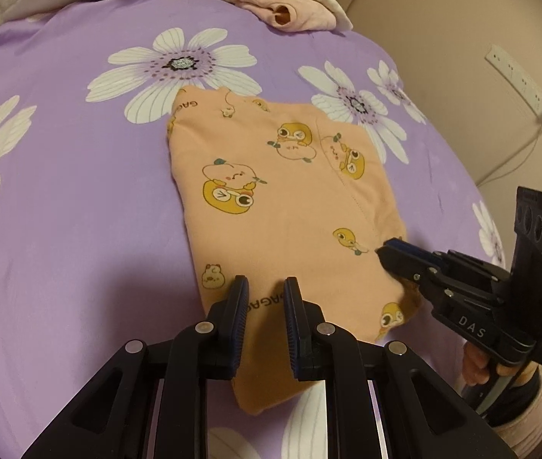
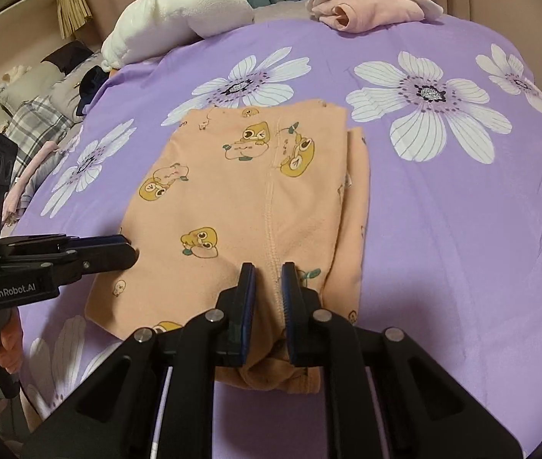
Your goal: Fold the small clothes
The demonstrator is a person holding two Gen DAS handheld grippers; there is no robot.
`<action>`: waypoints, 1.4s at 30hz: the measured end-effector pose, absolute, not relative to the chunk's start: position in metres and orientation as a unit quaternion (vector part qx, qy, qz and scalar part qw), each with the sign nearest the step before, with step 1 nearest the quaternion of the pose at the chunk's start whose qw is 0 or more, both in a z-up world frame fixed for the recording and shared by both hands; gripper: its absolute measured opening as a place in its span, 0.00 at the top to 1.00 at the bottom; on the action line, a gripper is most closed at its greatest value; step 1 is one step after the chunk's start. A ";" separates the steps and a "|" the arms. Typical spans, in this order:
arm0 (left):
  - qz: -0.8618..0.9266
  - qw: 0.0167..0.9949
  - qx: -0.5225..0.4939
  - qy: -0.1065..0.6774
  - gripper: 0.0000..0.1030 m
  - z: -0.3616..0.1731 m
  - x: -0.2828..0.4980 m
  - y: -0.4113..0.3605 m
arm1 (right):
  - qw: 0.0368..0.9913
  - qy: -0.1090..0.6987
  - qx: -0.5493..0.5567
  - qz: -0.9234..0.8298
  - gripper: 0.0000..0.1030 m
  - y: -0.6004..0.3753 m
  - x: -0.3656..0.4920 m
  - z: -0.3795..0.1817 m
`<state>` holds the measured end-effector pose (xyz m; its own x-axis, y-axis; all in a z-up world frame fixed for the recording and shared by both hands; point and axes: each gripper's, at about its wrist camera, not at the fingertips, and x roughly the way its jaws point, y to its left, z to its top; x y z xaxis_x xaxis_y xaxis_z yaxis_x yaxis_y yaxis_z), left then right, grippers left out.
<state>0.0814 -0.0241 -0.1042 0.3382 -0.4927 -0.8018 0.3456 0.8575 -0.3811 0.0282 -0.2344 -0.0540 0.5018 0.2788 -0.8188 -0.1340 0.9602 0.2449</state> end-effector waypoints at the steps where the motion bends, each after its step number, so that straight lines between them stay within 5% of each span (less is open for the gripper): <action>1: -0.258 0.815 -0.075 0.514 0.85 -0.102 0.080 -0.022 | 0.863 0.485 0.077 0.121 0.85 -0.235 0.028 -0.053; 4: -0.251 0.816 -0.088 0.513 0.85 -0.098 0.073 -0.012 | 0.860 0.480 0.113 0.133 0.76 -0.247 0.024 -0.044; 5: -0.245 0.815 -0.096 0.517 0.77 -0.098 0.072 -0.006 | 0.858 0.478 0.130 0.136 0.72 -0.253 0.023 -0.044; 7: -0.232 0.811 -0.118 0.524 0.52 -0.102 0.071 0.006 | 0.856 0.476 0.152 0.131 0.47 -0.261 0.017 -0.043; 8: -0.228 0.811 -0.127 0.523 0.47 -0.103 0.071 0.011 | 0.856 0.475 0.165 0.121 0.46 -0.270 0.016 -0.044; 25: -0.272 0.731 -0.287 0.556 0.47 -0.137 0.103 0.025 | 0.784 0.499 0.334 0.156 0.44 -0.305 0.045 -0.081; 42: -0.290 0.712 -0.319 0.554 0.46 -0.148 0.134 0.007 | 0.766 0.504 0.341 0.207 0.52 -0.288 0.085 -0.097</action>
<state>0.1345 0.0072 -0.1481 0.2179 -0.7667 -0.6039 0.0610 0.6283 -0.7756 0.0851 -0.2880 -0.0969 0.4072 0.6610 -0.6303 0.0267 0.6812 0.7316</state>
